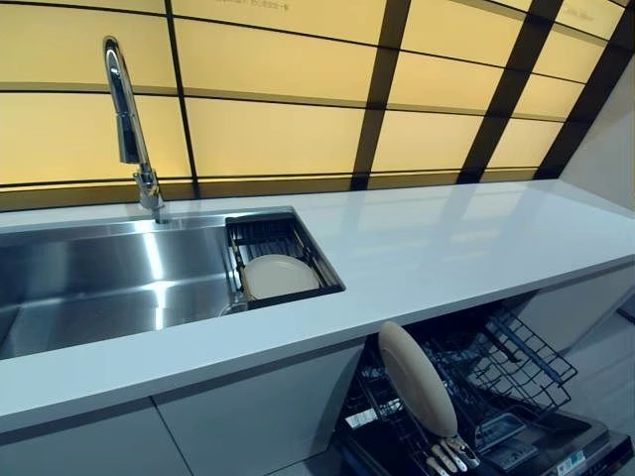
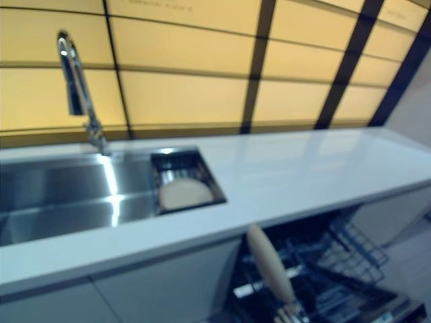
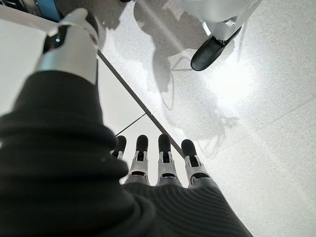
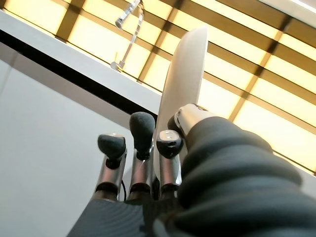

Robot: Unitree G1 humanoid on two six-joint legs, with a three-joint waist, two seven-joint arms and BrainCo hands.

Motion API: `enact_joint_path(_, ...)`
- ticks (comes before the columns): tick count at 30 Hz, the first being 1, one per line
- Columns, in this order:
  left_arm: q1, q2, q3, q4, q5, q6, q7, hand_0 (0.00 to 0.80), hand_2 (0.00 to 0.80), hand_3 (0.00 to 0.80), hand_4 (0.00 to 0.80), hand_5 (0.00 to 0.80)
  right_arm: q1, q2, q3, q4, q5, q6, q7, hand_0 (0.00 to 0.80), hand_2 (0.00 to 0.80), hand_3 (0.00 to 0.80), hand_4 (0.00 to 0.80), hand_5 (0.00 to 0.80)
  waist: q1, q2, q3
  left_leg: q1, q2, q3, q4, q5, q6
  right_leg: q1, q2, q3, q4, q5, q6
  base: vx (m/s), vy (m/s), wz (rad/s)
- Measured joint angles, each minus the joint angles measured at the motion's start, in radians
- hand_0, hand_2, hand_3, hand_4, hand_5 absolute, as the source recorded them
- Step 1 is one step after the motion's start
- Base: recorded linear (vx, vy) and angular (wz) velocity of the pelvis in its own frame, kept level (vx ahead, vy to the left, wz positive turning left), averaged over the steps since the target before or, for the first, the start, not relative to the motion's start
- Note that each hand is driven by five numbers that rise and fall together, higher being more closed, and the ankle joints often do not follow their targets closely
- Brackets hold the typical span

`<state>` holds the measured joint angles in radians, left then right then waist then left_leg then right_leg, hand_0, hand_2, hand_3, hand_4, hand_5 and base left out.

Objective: Take plates into dishwasher

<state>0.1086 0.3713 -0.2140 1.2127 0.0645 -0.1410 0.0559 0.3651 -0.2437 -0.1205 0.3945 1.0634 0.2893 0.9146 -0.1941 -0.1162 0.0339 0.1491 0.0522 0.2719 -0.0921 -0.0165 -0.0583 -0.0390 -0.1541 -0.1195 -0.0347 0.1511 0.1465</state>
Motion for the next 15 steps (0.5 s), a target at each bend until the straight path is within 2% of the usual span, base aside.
enact_joint_path(1,-0.001,0.000,0.000,-0.001,0.000,0.000,-0.003,0.000,0.000,0.000,0.000,0.000,-0.006,0.000,0.001,0.000,0.001,0.000,-0.011,0.800,0.800,0.800,0.800,0.800,0.016,0.001,0.001,0.000,-0.001,0.000,0.000,0.000,0.001,0.000,-0.002,-0.001,0.000,0.000,0.000,0.000,0.000,0.00)
enact_joint_path(4,0.001,0.000,0.000,-0.012,0.000,0.001,-0.015,0.000,0.000,0.000,0.000,0.000,-0.004,0.000,0.002,0.000,0.009,-0.001,-0.039,0.800,0.800,0.800,0.800,0.800,0.023,0.002,0.003,-0.002,-0.004,-0.002,0.000,0.003,0.004,0.000,-0.007,-0.005,-0.001,-0.006,0.005,0.000,0.000,0.00)
enact_joint_path(15,0.006,0.000,0.000,-0.018,0.000,0.010,-0.016,0.000,0.000,0.000,0.000,0.000,0.022,0.002,0.015,0.013,0.031,-0.023,-0.141,0.800,0.800,0.800,0.800,0.800,0.025,0.005,0.005,-0.004,-0.003,-0.025,0.001,0.003,0.002,0.013,-0.007,-0.030,-0.008,-0.022,-0.006,-0.001,-0.005,0.05)
